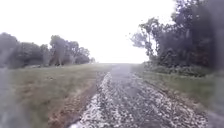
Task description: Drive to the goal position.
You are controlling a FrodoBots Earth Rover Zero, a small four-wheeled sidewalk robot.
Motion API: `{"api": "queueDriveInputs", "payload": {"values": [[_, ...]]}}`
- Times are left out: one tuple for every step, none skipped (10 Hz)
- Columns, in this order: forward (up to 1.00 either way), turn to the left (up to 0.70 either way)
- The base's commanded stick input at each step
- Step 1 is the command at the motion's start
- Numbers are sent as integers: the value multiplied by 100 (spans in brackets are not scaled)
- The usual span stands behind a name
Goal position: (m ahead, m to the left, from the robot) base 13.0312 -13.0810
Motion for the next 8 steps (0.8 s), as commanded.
{"api": "queueDriveInputs", "payload": {"values": [[70, 0], [70, 0], [70, 0], [70, -35], [70, -35], [70, 0], [70, 0], [70, 0]]}}
